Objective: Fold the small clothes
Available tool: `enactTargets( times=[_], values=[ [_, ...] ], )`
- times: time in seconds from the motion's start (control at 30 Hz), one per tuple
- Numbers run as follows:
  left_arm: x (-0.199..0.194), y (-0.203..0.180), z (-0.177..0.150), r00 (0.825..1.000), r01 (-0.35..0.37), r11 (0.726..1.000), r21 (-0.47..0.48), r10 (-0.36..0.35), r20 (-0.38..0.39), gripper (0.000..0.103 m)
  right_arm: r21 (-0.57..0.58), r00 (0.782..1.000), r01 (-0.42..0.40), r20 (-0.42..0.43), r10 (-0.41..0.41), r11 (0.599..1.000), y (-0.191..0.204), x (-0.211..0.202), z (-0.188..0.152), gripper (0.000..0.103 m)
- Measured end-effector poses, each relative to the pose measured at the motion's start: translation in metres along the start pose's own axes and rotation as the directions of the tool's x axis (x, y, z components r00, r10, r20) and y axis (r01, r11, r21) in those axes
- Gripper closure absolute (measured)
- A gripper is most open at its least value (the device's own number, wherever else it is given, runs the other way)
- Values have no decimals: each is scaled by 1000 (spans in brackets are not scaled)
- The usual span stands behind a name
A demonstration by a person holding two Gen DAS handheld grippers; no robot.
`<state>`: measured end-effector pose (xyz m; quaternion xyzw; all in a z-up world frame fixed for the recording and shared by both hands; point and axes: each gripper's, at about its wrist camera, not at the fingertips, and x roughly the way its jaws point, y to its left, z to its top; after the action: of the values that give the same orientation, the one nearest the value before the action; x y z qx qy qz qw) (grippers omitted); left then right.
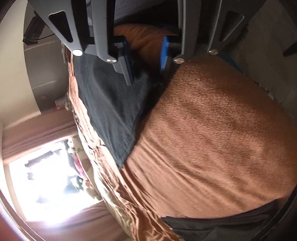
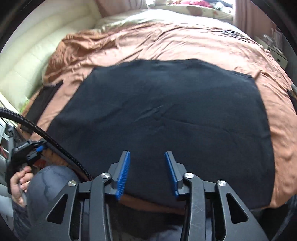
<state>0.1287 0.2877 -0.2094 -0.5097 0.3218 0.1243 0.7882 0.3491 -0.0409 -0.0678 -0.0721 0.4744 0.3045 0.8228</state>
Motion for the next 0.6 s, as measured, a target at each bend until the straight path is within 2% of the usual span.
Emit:
enactTargets(
  times=[0.17,0.23,0.3,0.6],
  values=[
    [0,-4,-1,1000,-28,1000,1,28,12,78,-1,998,10,-63,-10,1000,4,44,27,79],
    [1,-4,-1,1000,-26,1000,-6,26,12,79,1,996,18,-82,-18,1000,3,59,37,87],
    [1,-2,-1,1000,-26,1000,-16,26,11,80,5,995,33,-94,-32,999,4,73,42,91],
    [1,-2,2,999,-40,997,-67,40,1,80,-64,990,84,-112,-91,994,17,115,75,93]
  ],
)
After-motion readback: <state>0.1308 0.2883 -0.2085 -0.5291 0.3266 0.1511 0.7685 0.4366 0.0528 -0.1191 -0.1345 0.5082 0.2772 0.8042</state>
